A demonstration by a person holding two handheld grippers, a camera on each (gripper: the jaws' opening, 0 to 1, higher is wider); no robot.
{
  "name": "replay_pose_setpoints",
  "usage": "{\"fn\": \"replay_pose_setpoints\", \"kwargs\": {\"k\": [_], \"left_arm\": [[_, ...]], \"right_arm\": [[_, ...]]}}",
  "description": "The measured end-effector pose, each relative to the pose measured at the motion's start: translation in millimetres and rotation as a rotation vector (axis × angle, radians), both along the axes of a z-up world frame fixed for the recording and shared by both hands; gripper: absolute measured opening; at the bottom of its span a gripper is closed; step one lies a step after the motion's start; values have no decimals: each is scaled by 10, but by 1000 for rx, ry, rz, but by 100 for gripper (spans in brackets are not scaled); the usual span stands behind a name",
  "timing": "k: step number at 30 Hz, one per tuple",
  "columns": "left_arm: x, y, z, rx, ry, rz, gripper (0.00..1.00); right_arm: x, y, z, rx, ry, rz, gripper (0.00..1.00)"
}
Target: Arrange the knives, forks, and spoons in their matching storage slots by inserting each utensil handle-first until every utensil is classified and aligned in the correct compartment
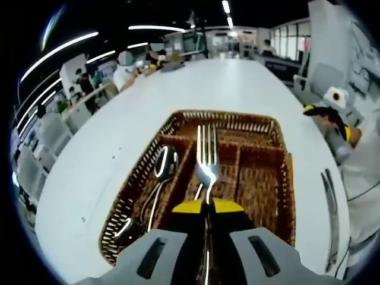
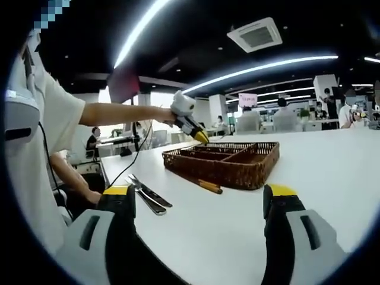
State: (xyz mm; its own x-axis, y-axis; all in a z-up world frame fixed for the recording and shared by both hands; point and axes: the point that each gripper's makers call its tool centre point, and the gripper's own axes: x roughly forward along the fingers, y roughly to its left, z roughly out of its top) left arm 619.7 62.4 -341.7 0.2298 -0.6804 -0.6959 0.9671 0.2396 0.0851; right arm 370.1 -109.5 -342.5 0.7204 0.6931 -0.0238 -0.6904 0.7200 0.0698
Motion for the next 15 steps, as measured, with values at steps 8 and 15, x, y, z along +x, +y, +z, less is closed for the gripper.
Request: {"fn": "replay_pose_setpoints", "kwargs": {"k": [8,15], "left_arm": [[15,-57,-140,25,15,-24,2],[0,-108,-249,55,26,-60,2]], "right_arm": [[17,-1,-31,-4,9,1,92],[39,-14,-42,-3,13,-1,91]]}}
